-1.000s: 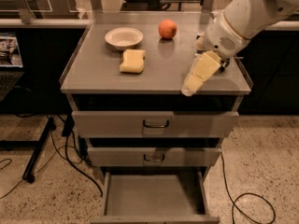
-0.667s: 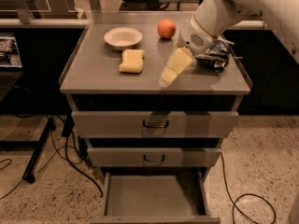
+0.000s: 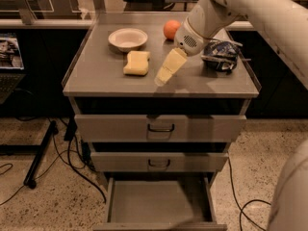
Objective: Place sponge into bottom drawer
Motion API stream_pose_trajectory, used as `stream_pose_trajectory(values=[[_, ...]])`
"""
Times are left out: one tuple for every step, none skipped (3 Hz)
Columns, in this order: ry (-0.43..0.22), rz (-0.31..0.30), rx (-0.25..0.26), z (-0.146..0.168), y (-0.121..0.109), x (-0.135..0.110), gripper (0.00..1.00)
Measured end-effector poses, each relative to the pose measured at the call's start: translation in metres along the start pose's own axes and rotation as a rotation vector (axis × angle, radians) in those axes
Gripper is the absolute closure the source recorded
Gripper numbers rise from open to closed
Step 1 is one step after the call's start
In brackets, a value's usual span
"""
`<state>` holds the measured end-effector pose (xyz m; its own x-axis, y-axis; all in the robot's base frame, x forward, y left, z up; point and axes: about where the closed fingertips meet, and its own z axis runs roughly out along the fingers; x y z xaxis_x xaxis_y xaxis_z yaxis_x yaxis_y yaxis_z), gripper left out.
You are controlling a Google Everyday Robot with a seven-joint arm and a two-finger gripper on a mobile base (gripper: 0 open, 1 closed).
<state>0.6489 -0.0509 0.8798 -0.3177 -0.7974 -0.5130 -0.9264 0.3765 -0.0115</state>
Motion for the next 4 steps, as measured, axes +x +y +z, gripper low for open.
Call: stream_pose_trajectory(values=[[-0.020, 0.057, 0.006, 0.006, -0.002, 0.005, 0.00], [-0.070, 0.081, 0.006, 0.026, -0.016, -0.014, 0.00], [-0.126, 0.056, 0.021, 0.043, -0.033, -0.050, 0.00], [-0.155, 0.030, 0.047, 0.057, -0.046, -0.081, 0.00]])
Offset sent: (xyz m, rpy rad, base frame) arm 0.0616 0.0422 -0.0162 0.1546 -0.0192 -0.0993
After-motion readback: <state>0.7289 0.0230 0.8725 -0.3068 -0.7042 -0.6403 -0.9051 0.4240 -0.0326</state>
